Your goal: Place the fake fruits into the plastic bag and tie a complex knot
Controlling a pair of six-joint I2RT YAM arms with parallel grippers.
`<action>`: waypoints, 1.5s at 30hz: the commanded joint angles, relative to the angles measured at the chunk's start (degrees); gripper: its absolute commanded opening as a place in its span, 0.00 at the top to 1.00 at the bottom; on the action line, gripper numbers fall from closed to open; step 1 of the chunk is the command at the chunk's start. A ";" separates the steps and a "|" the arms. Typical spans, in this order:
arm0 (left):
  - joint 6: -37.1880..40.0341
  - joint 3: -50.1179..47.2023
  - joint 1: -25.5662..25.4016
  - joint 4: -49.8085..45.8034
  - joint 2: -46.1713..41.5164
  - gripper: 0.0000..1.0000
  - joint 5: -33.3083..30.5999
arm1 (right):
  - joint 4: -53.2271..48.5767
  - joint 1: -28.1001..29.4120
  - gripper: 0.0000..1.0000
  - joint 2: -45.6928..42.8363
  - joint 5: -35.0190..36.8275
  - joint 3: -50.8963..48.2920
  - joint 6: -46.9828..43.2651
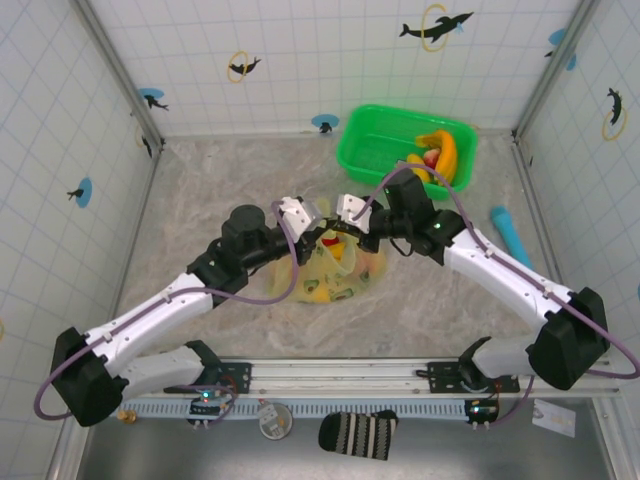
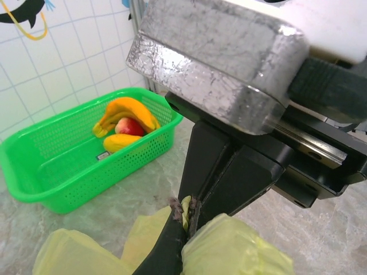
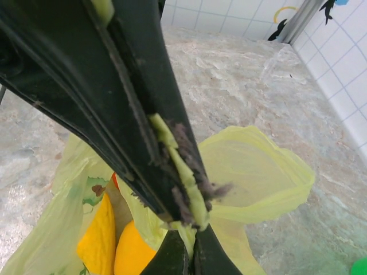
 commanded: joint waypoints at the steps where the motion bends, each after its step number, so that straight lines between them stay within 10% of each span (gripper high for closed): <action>1: 1.42 -0.63 0.09 0.68 -2.54 1.00 -2.43 | 3.94 -0.88 1.00 -2.64 5.82 -2.26 2.54; 8: 2.12 0.16 0.09 -0.73 -2.63 1.00 -5.49 | 18.30 3.96 1.00 -8.48 27.81 -10.14 2.11; 17: 1.37 0.78 0.09 -0.67 -1.45 1.00 -5.99 | 23.79 5.24 1.00 -10.77 26.89 -15.33 3.62; 25: 2.27 0.16 0.10 1.02 -1.19 1.00 -2.62 | 19.61 2.43 0.58 -11.43 5.28 -15.73 1.03; 33: 7.20 -2.47 0.89 0.94 -3.18 1.00 6.28 | 15.73 -11.04 0.51 -9.42 -19.78 -11.53 2.19; 45: 6.06 -0.59 5.22 0.12 -0.78 1.00 15.86 | 12.74 -8.53 0.47 -3.43 -27.09 -8.13 2.79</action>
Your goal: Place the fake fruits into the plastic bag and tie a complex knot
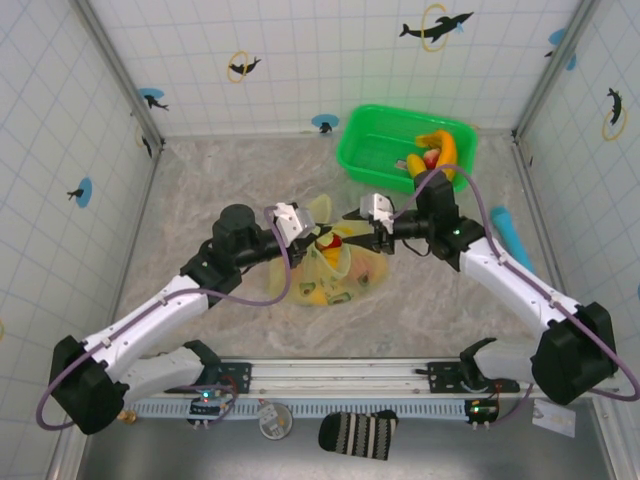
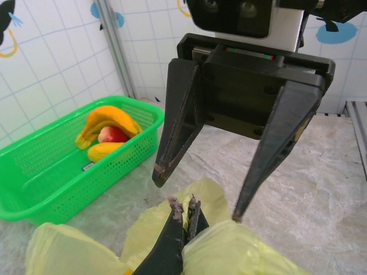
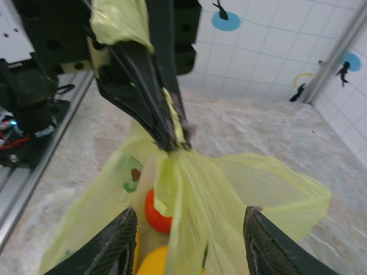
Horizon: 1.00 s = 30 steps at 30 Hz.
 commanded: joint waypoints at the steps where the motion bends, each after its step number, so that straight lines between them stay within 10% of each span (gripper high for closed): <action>1: 0.79 1.64 0.79 -0.16 0.65 1.00 4.88 | -0.63 0.75 0.47 1.43 -3.36 1.77 0.23; 17: 2.85 5.35 1.25 -4.06 3.54 1.00 10.35 | 0.71 4.59 0.45 8.65 6.27 4.88 -5.30; 30: 3.52 6.44 1.52 -5.61 4.60 1.00 9.96 | 8.49 6.43 0.82 9.81 11.50 3.95 -4.37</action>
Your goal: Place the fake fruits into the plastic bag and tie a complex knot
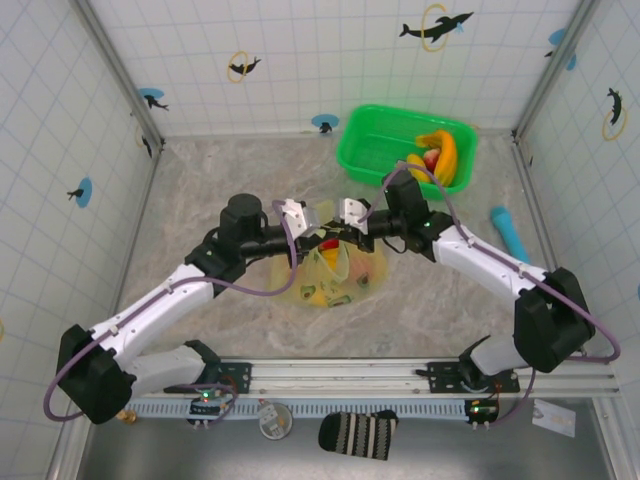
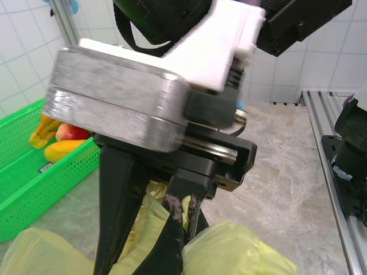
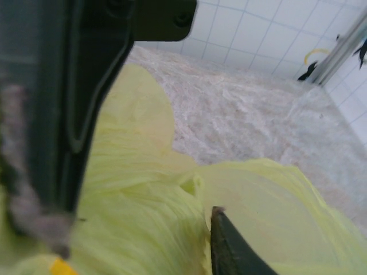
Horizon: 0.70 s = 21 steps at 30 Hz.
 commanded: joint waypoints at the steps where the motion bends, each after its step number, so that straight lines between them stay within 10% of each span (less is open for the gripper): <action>1: 1.79 2.02 0.18 -0.51 0.23 1.00 0.86 | 9.07 0.73 0.85 -1.18 3.04 -1.38 1.87; 12: -0.20 -1.78 0.18 1.25 -2.19 1.00 -2.98 | 42.50 9.77 1.00 -5.31 35.74 -17.60 11.91; 21: -2.58 -5.98 0.18 3.71 -5.49 0.94 -5.22 | 57.25 13.31 0.96 -3.31 43.30 -21.43 19.02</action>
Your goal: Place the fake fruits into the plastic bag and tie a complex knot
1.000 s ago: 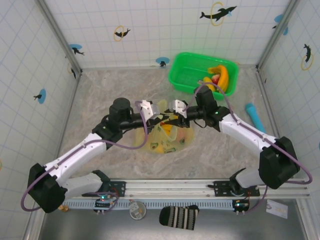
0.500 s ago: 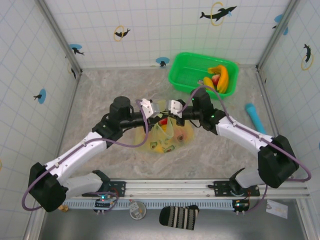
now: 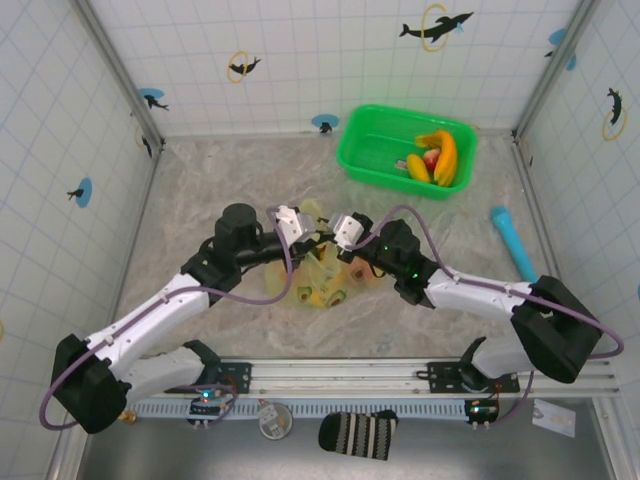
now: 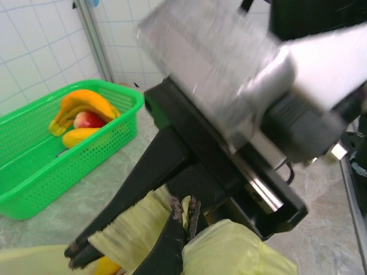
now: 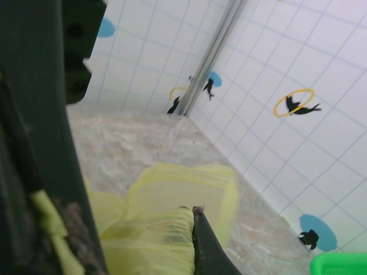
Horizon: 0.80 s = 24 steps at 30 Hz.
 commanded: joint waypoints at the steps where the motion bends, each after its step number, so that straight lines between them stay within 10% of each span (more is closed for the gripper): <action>1: -2.24 -1.44 0.09 1.57 -1.88 0.91 -0.26 | 12.64 -0.40 0.97 0.69 4.89 -1.09 6.08; 6: -4.88 -2.86 -0.01 3.43 -3.15 0.70 -1.48 | 13.93 -0.40 1.00 1.80 4.07 -0.77 9.86; 12: -4.08 -3.46 0.03 4.84 -3.62 0.97 -6.53 | 7.51 -1.29 0.99 -0.05 0.87 -0.87 9.02; 19: -2.45 -2.33 0.00 8.66 -2.73 1.00 -5.57 | -6.84 -2.51 0.97 -1.25 -8.43 1.91 6.64; 24: 1.53 -1.53 0.08 6.58 -3.29 1.00 -6.48 | -13.38 -8.31 0.71 -5.79 -16.44 1.99 6.47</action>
